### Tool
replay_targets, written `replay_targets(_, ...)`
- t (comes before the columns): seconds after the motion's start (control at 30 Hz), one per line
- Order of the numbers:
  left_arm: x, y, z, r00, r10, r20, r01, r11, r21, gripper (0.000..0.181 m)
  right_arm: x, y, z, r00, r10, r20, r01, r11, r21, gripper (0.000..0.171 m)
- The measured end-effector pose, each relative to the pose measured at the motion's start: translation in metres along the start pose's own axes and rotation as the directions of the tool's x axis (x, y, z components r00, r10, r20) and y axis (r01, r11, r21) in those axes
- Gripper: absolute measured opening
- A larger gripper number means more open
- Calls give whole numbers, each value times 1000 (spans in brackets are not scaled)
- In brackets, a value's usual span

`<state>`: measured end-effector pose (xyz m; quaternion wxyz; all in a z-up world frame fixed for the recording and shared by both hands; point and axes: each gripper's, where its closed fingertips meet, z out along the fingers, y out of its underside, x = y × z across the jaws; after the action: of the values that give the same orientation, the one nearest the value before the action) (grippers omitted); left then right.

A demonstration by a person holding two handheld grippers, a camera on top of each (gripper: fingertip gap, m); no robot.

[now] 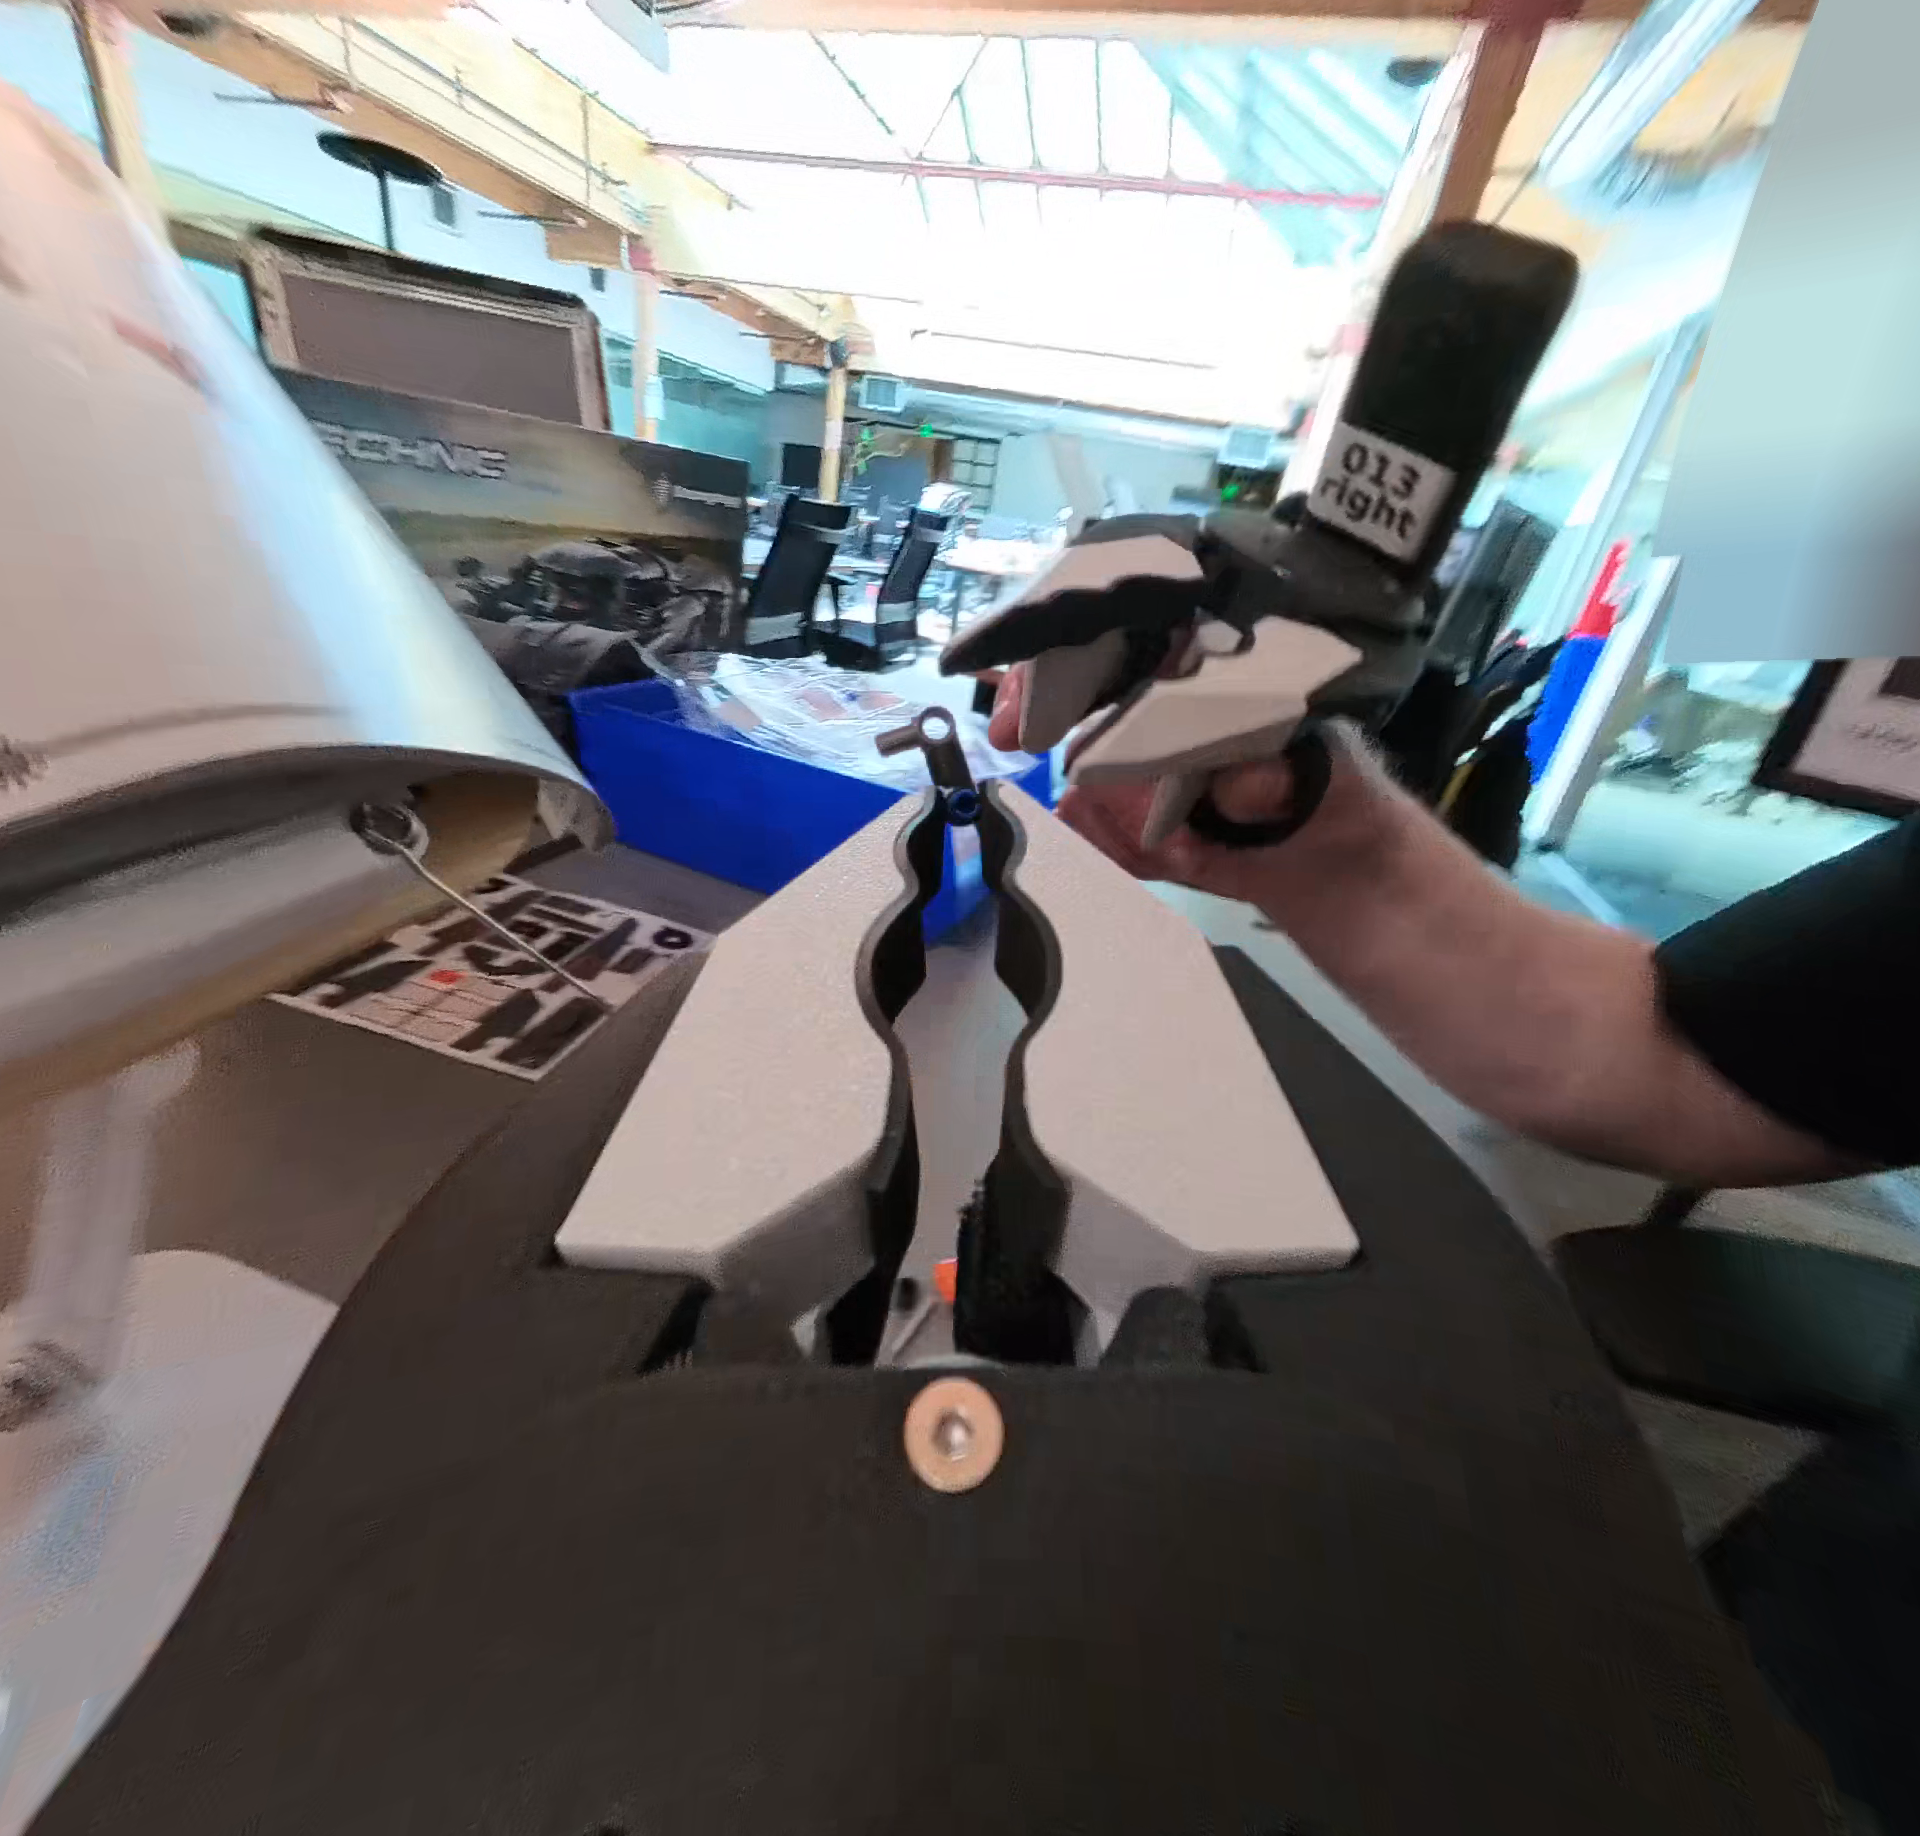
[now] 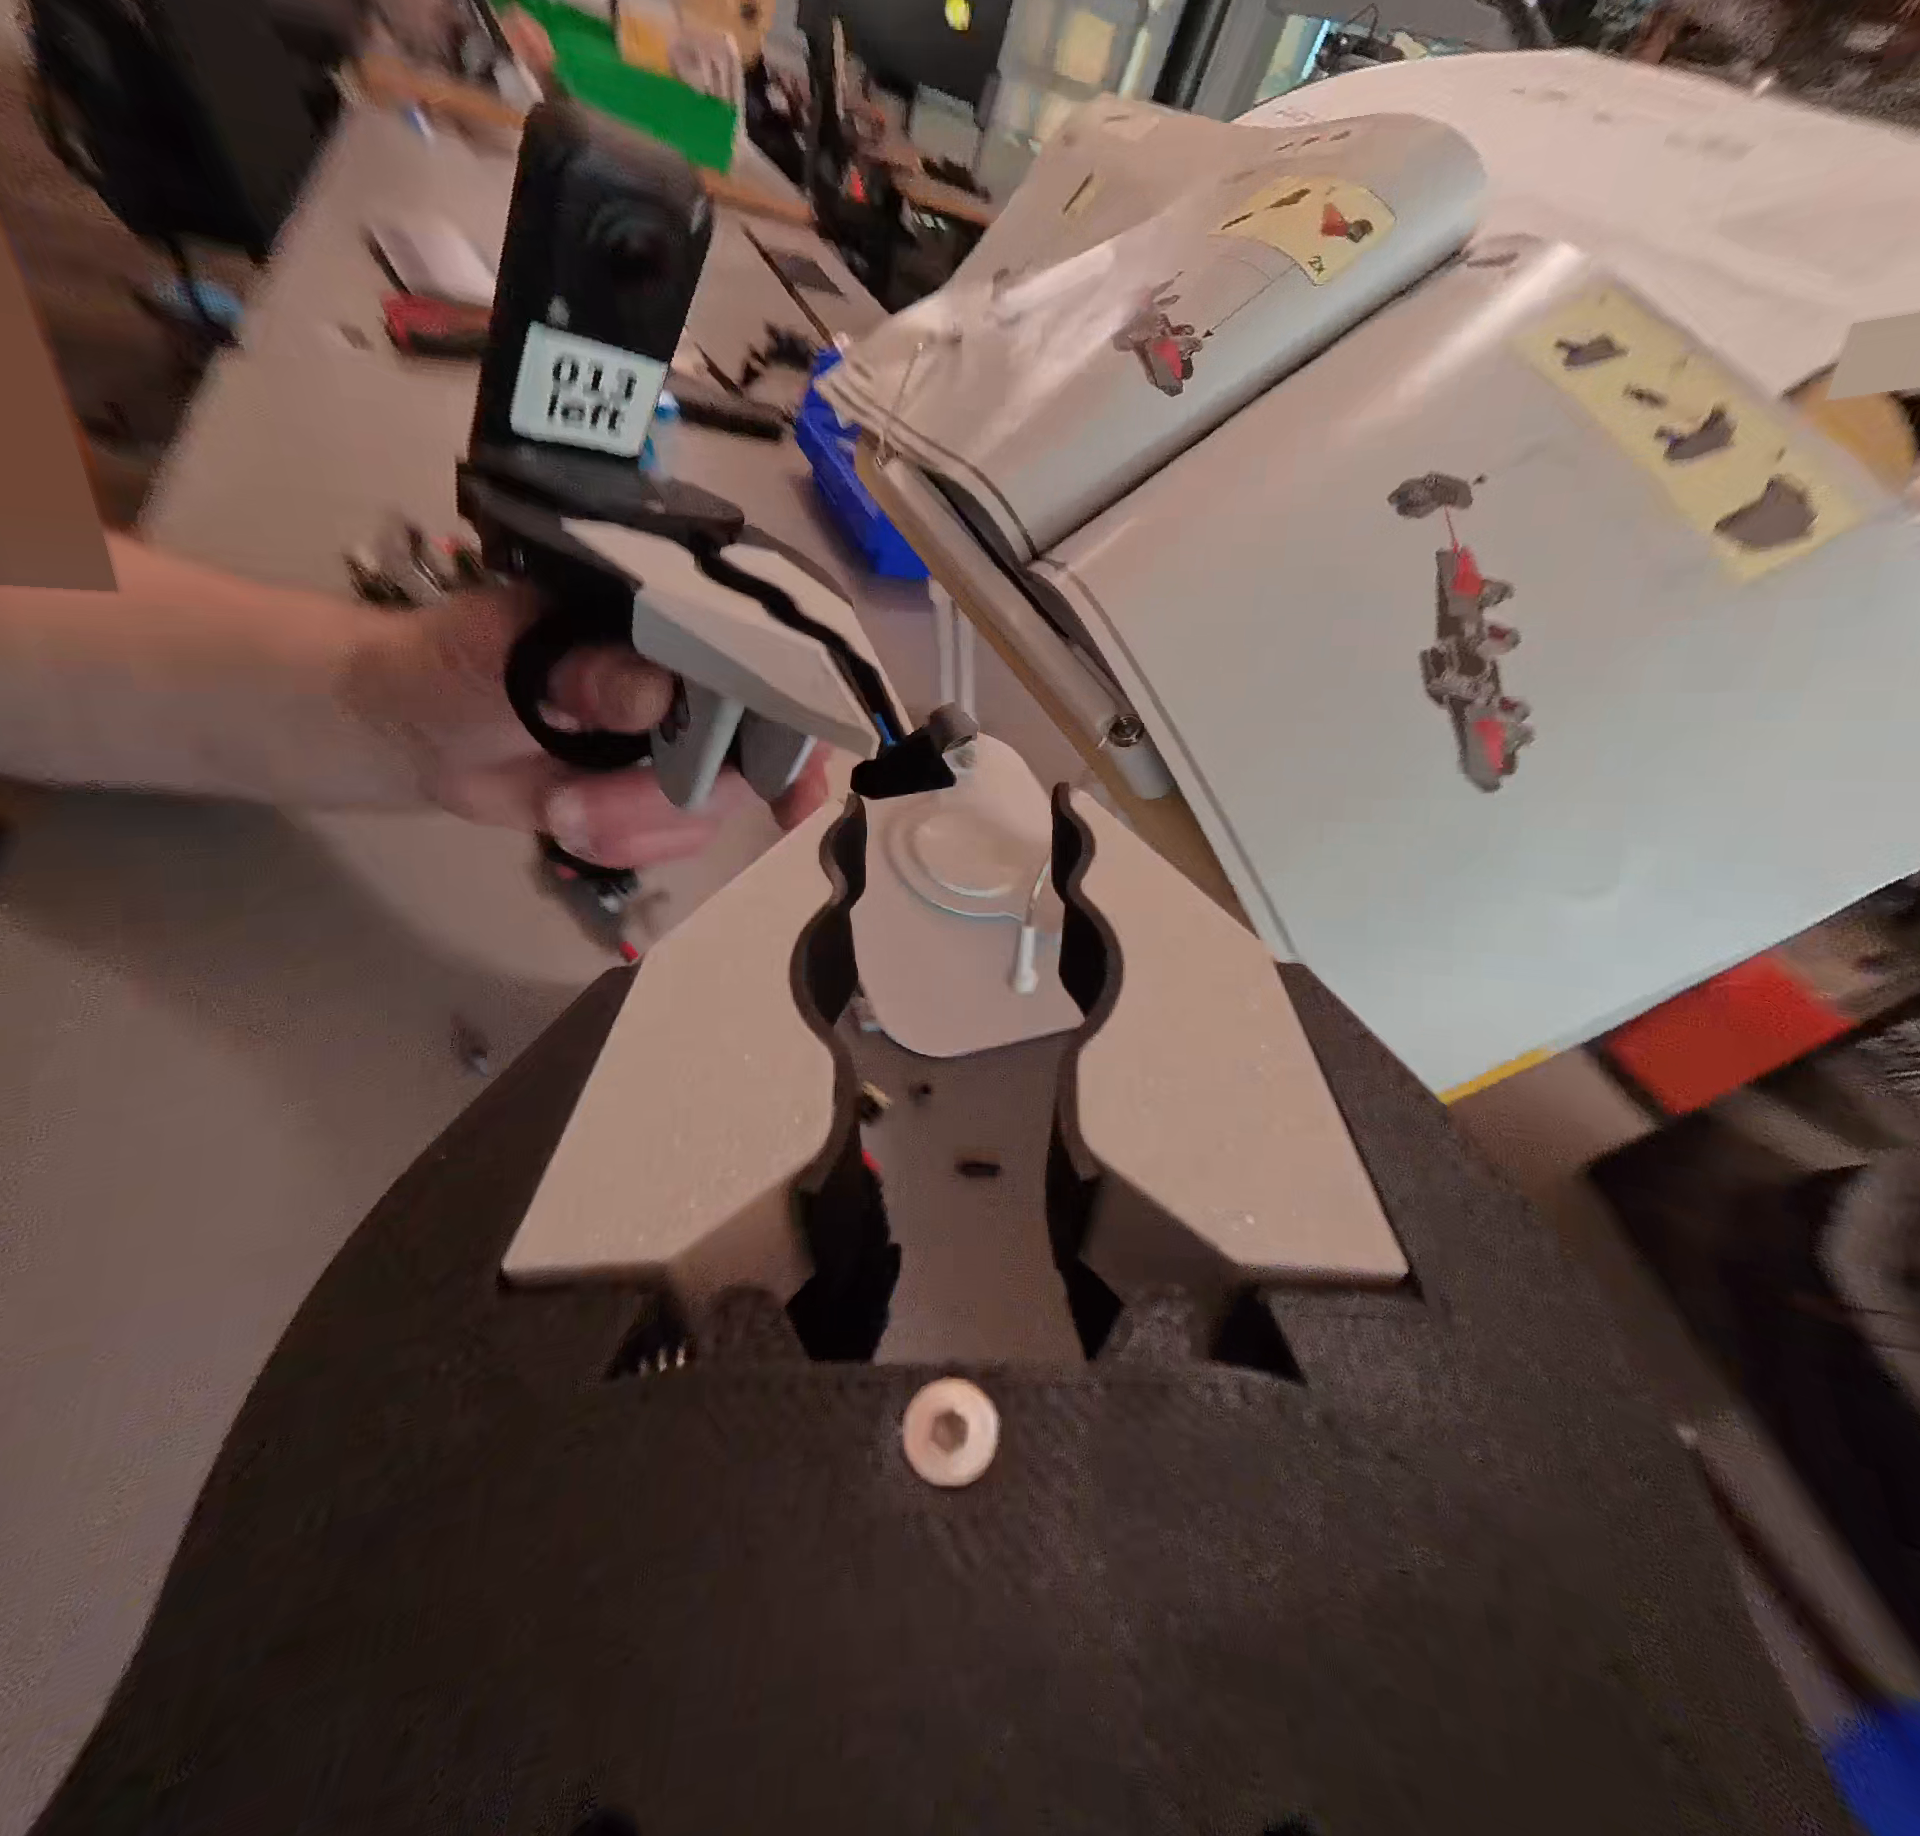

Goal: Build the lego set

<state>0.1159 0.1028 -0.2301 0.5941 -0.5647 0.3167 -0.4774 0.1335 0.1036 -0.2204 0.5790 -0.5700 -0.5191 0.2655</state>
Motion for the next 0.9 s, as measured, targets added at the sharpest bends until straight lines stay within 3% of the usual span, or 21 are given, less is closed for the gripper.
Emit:
replay_targets(0.07, 5, 1, 2, 997, -59, -59, 60, 998, -1, 5, -6, 2, 5, 996, -88, -20, 87, 995, -44, 33)
replay_targets(0.13, 10, 2, 3, 991, -95, -97, 97, 995, 7, 5, -9, 7, 11, 997, -73, -5, 72, 994, -81, 27)
replay_targets(0.23, 10, 1, 1, 988, -106, -116, 110, 993, 31, 4, -17, 7, 15, 986, 111, 121, -106, 993, -49, 16)
replay_targets(0.33, 13, -4, -1, 983, -111, -150, 120, 991, 58, 4, -18, -1, 13, 914, 317, 255, -333, 943, 22, 9)
replay_targets(0.5, 17, -2, -1, 980, -95, -173, 106, 993, 56, 4, -21, -4, 11, 818, 439, 371, -492, 868, 60, 5)
replay_targets(0.7, 20, -3, 0, 981, -74, -182, 86, 994, 63, 4, -23, -7, 8, 732, 492, 471, -595, 799, 90, 0)
replay_targets(0.9, 19, -5, 3, 991, -21, -129, 28, 998, 53, 12, -18, -9, -1, 720, 476, 506, -614, 776, 144, 0)
